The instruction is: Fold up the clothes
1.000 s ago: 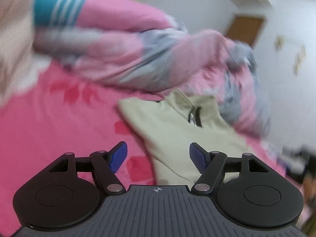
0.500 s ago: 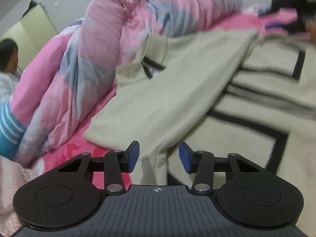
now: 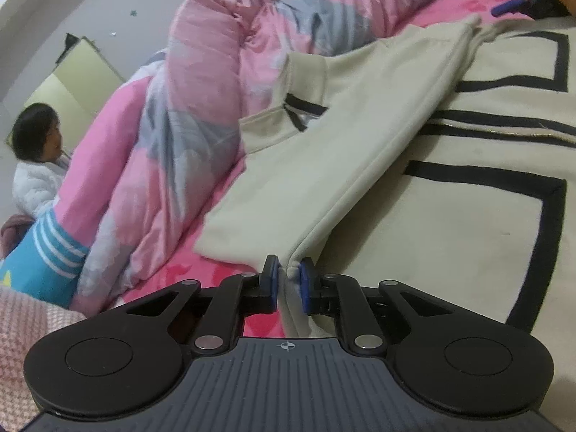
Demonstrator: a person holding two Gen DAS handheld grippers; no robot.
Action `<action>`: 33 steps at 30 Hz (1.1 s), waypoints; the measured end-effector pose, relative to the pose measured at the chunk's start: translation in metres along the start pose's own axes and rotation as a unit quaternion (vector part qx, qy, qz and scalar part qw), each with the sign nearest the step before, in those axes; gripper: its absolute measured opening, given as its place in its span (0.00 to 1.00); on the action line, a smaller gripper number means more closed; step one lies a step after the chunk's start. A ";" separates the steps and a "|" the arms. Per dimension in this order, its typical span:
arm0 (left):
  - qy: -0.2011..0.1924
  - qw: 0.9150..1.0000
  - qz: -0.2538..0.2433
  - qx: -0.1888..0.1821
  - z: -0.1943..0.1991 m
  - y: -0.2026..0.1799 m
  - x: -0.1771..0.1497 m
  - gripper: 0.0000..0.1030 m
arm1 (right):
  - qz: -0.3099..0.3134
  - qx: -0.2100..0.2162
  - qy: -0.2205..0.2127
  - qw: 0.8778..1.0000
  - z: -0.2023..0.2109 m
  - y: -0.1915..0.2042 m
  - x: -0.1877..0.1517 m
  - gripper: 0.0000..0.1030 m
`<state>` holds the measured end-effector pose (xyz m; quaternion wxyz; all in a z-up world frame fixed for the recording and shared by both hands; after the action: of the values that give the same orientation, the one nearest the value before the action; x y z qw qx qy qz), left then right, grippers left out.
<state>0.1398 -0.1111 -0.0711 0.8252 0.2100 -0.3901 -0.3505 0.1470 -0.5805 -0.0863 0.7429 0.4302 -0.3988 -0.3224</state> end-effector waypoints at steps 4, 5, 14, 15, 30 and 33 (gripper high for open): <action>0.005 1.000 0.000 0.004 -0.002 0.003 -0.004 0.11 | 0.000 0.001 0.001 1.000 0.000 0.001 0.000 0.35; 0.006 1.000 0.000 0.006 -0.002 0.003 -0.005 0.11 | 0.000 0.001 0.001 1.000 0.000 0.001 -0.001 0.35; 0.019 1.000 -0.003 0.018 -0.006 0.011 -0.013 0.11 | -0.004 0.007 0.000 1.000 0.000 0.000 -0.001 0.35; 0.020 1.000 -0.005 0.019 -0.007 0.011 -0.014 0.11 | -0.004 0.007 0.000 1.000 0.000 0.000 -0.001 0.35; 0.012 0.969 0.198 -0.145 0.037 0.056 -0.056 0.30 | 0.051 -0.027 -0.016 0.998 0.011 0.015 -0.002 0.36; -0.009 0.952 0.261 -0.162 0.033 0.078 -0.051 0.30 | 0.120 -0.055 -0.022 0.991 0.013 0.038 -0.007 0.36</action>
<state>0.1230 -0.0241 -0.0278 0.9071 -0.0389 -0.3771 -0.1830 0.1375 -0.5641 -0.0499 0.7897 0.3307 -0.4455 -0.2619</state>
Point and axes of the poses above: each gripper's, at about its wrist camera, not at the fingertips, and z roughly against the way its jaws point, y to its left, x to its top, the point moved 7 cm from there along -z, roughly the way its jaws point, and after that the axes turned 12 degrees about y, right-handed, at the moved point
